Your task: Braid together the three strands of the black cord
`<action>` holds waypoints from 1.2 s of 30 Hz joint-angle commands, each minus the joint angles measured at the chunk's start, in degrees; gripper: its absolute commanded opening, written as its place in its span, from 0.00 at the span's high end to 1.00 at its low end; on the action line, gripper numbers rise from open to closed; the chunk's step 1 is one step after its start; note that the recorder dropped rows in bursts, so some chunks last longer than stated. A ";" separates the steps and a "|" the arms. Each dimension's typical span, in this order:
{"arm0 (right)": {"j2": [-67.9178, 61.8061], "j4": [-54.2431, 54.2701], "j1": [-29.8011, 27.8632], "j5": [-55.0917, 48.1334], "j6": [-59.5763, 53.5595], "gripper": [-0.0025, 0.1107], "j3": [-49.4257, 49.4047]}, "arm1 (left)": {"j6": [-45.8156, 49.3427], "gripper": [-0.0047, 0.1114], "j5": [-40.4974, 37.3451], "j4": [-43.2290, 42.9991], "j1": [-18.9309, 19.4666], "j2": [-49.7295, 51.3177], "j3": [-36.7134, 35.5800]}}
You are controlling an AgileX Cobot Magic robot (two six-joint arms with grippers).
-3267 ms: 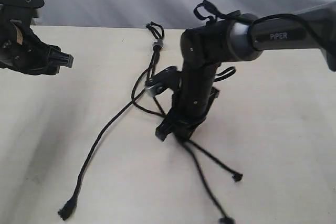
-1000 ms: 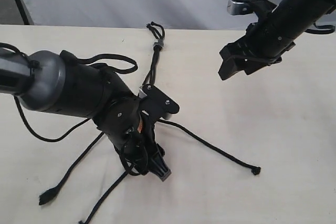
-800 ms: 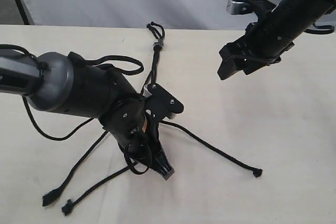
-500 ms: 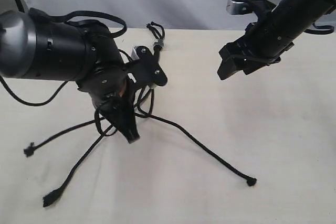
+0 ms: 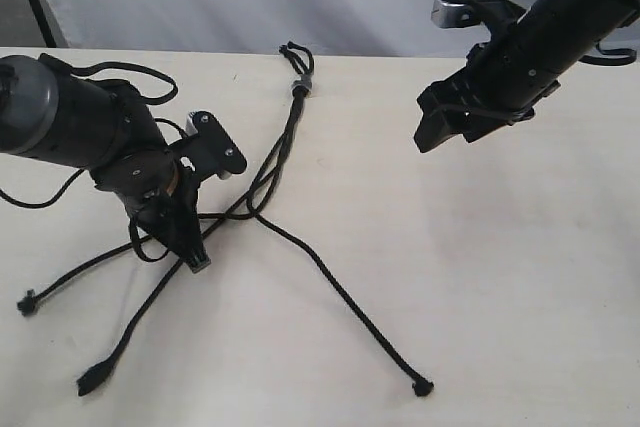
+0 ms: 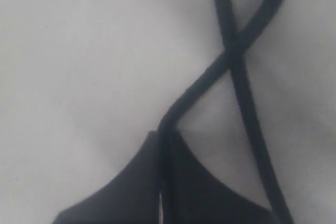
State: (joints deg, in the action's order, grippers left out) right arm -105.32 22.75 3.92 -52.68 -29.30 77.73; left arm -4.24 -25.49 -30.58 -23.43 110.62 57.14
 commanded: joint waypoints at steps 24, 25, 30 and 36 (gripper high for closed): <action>0.44 1.43 -0.34 -0.22 -0.59 0.40 0.19 | 6.24 0.96 -6.22 19.46 -3.78 -6.42 1.21; 0.44 1.43 -0.34 -0.22 -0.59 0.40 0.19 | 6.24 0.96 -6.22 19.58 -3.21 -6.42 1.21; 0.44 1.43 -0.34 -0.22 -0.59 0.40 0.19 | 6.24 0.96 -6.22 19.70 -2.95 -6.32 1.21; 0.44 1.43 -0.34 -0.22 -0.59 0.40 0.19 | 4.24 0.88 -6.22 19.70 -2.95 -6.32 1.21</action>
State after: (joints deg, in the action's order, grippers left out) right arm -105.32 23.82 3.92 -52.68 -29.45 77.73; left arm 1.22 -31.48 -11.29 -26.55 104.65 58.24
